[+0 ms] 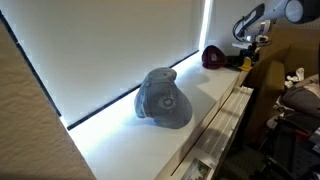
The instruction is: Slide the black cap to the left on the windowsill
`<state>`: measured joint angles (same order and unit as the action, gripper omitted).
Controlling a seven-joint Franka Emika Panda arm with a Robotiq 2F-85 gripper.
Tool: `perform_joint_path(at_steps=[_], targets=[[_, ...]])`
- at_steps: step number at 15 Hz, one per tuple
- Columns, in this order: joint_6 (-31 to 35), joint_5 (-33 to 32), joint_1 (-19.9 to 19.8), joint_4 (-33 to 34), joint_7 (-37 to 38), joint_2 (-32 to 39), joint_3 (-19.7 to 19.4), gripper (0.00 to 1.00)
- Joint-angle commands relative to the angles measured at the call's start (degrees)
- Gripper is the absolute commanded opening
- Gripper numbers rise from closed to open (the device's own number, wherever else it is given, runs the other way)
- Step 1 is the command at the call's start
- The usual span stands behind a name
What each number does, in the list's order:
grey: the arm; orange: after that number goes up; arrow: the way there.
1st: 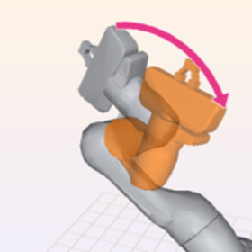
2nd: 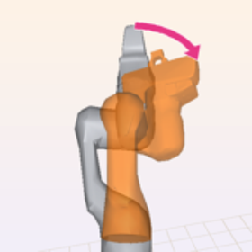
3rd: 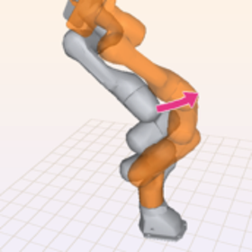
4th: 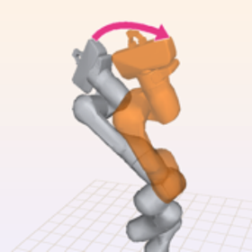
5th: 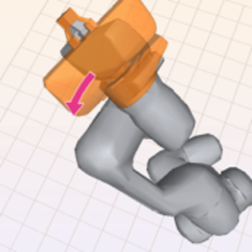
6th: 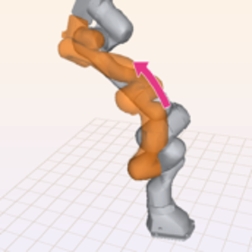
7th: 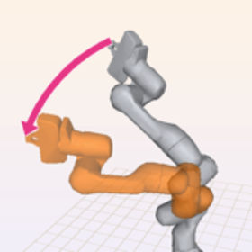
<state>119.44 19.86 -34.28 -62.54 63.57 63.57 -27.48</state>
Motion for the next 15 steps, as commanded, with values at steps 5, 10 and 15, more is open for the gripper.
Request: perform_joint_path(at_steps=[5,10,15], targets=[[0.1,-0.1,0.3,0.0,0.6,0.1,-0.3,1.0],[-4.8,-0.7,1.2,1.3,0.4,0.2,1.6,0.66],[-9.4,-2.3,1.8,3.4,1.7,-0.1,5.4,0.32]])
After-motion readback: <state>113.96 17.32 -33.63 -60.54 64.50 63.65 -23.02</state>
